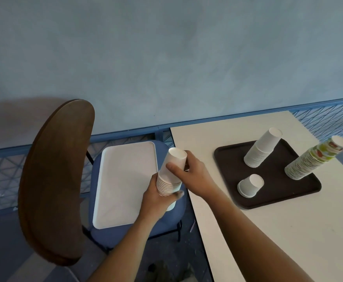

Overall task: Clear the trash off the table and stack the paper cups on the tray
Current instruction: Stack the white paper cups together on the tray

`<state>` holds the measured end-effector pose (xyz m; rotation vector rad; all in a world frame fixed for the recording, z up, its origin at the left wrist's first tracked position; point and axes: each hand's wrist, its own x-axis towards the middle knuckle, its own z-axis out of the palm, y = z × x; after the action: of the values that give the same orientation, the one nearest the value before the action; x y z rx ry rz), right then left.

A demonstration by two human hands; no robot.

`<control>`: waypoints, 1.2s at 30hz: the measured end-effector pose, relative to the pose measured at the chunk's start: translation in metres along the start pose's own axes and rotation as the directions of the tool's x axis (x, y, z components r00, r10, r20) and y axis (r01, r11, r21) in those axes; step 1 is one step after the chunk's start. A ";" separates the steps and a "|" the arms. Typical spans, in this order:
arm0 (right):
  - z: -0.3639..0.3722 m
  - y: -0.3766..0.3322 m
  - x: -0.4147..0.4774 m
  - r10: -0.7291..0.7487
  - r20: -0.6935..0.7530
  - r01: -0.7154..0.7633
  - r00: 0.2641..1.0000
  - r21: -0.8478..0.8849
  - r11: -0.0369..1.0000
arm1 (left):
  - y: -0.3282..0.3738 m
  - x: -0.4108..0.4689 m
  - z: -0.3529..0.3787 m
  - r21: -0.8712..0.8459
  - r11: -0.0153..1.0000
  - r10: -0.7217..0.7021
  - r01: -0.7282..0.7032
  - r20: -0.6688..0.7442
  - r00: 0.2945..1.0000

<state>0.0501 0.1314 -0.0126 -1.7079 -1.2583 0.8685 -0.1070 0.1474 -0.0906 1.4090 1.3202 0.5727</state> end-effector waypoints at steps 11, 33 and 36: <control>-0.152 0.045 -0.093 -0.018 0.040 0.020 0.999 -0.068 0.997 | 0.052 -0.087 0.121 -0.006 0.999 0.038 -0.037 0.203 0.978; -0.261 0.054 -0.164 -0.047 -0.195 0.057 0.980 0.047 0.997 | 0.107 -0.155 0.210 0.014 0.994 0.106 -0.111 0.195 0.975; -0.263 0.052 -0.153 -0.035 -0.286 0.056 0.958 0.065 0.996 | 0.102 -0.144 0.207 0.023 0.994 0.100 -0.107 0.205 0.974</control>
<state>0.2620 -0.0810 0.0597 -1.6711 -1.0552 0.6073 0.0763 -0.0413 -0.0193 1.5287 1.1027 0.4622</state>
